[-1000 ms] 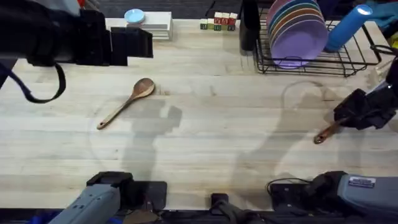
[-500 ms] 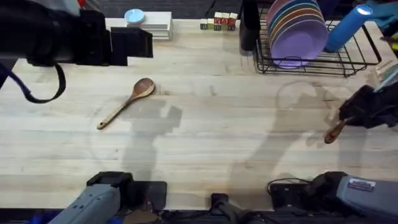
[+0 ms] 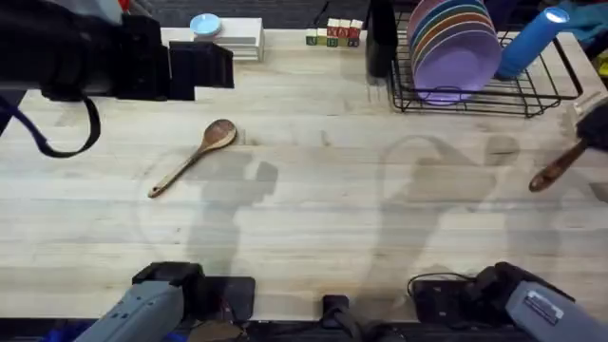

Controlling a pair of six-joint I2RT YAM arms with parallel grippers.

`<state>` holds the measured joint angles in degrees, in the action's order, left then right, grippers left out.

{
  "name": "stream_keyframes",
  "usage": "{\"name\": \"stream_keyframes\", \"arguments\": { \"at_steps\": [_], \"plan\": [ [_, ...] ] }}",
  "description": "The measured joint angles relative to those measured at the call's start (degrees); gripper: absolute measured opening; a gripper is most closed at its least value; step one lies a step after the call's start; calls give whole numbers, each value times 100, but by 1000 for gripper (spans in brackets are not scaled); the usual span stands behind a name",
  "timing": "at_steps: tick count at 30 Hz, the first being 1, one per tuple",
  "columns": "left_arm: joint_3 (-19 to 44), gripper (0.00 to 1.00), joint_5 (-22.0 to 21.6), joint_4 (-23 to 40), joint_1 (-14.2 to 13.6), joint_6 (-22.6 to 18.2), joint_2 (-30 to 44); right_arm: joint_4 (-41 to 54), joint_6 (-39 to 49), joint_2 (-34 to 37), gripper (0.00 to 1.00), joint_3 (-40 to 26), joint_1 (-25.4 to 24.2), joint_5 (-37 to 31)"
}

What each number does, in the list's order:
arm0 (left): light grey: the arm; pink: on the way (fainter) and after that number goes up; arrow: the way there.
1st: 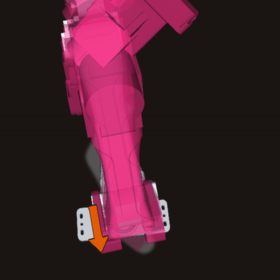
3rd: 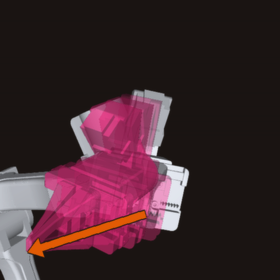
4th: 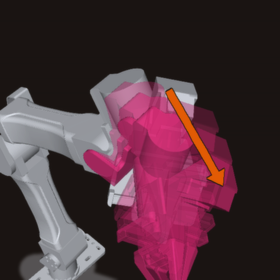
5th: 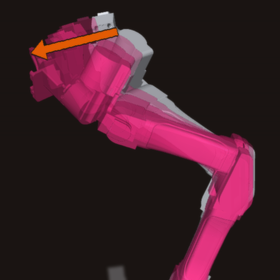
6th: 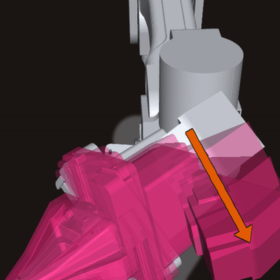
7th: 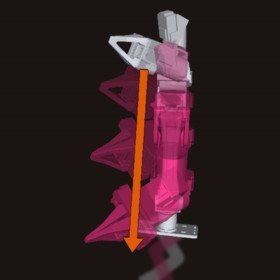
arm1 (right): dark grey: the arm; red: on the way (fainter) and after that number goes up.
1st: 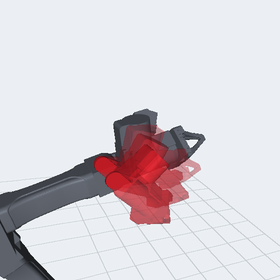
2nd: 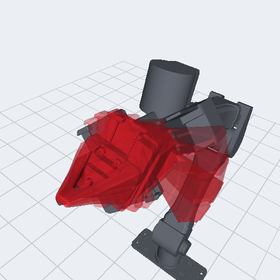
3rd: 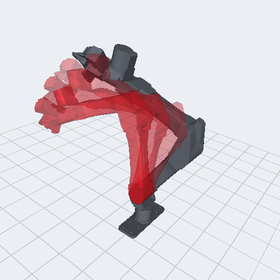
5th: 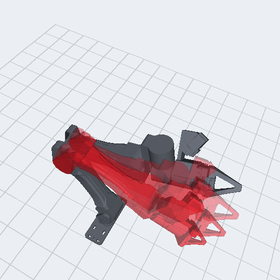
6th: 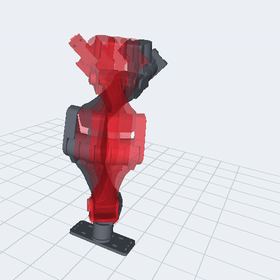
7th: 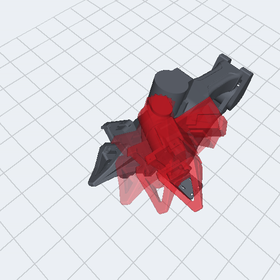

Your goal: Pick up the spoon on the table one by one and put them onto the rack

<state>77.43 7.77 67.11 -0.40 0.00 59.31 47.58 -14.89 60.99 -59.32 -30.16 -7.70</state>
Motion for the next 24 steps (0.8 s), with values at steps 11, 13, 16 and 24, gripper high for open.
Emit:
{"name": "stream_keyframes", "arguments": {
  "at_steps": [11,13,16,24],
  "plan": [
    [0,993,0,0,0,1,0,-2652,647,-445,34,-28,2329,-3],
    [0,993,0,1,0,1,0,-3571,787,-148,34,-32,2908,-1],
    [0,993,0,2,0,-1,0,-4173,829,148,34,-32,3243,-2],
    [0,993,0,0,0,0,0,-5715,944,945,34,-32,3730,-2]
  ]
}}
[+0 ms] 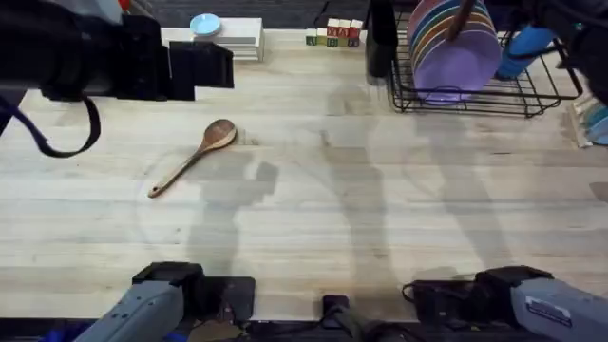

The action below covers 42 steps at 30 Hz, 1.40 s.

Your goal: Pick up the spoon on the table one by one and put them onto the rack

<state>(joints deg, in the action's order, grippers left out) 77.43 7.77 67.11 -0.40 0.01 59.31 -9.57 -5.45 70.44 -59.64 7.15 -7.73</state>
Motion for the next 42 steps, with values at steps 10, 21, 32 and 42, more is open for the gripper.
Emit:
{"name": "stream_keyframes", "arguments": {
  "at_steps": [10,21,32,42],
  "plan": [
    [0,993,0,2,0,-1,0,-1751,39,1027,34,0,257,2],
    [0,994,0,0,0,0,0,-3419,59,2134,34,0,416,2],
    [0,993,-1,0,0,1,0,-4447,81,3036,34,0,421,2],
    [0,993,0,1,0,1,0,-4646,83,3759,34,-792,421,0]
  ]
}}
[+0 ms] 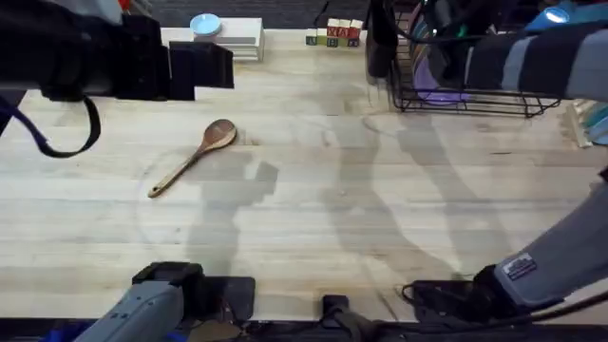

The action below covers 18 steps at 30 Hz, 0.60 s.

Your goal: Pick up the spoon on the table one by one and put them onto the rack

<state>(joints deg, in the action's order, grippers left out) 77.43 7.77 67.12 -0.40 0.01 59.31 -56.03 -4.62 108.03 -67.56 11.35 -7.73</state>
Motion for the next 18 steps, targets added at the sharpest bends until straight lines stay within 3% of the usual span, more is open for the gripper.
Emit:
{"name": "stream_keyframes", "arguments": {
  "at_steps": [11,18],
  "plan": [
    [0,993,0,1,0,0,0,48,93,501,35,-257,-2,0],
    [0,993,0,1,0,0,0,572,318,520,34,-264,-2,0]
  ]
}}
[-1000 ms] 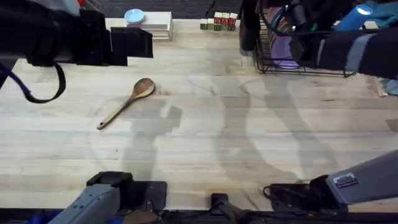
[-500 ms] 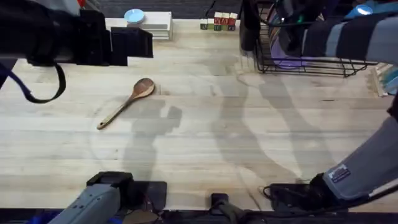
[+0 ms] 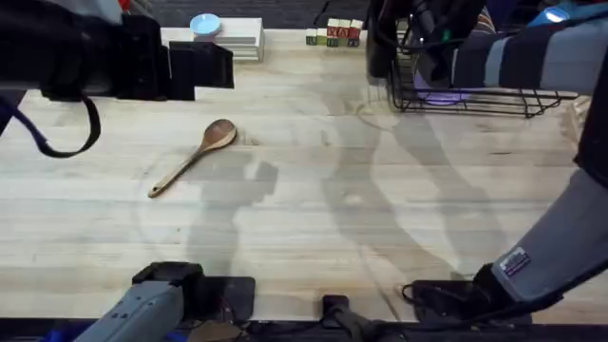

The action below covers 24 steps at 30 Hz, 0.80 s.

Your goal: Pick up the spoon on the table one by one and put them onto the rack

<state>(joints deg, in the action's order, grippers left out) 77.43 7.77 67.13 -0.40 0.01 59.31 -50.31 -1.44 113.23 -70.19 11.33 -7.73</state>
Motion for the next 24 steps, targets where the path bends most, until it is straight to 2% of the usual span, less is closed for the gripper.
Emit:
{"name": "stream_keyframes", "arguments": {
  "at_steps": [24],
  "plan": [
    [0,993,0,-1,0,-1,0,1306,281,3,32,-15,2,2]
  ]
}}
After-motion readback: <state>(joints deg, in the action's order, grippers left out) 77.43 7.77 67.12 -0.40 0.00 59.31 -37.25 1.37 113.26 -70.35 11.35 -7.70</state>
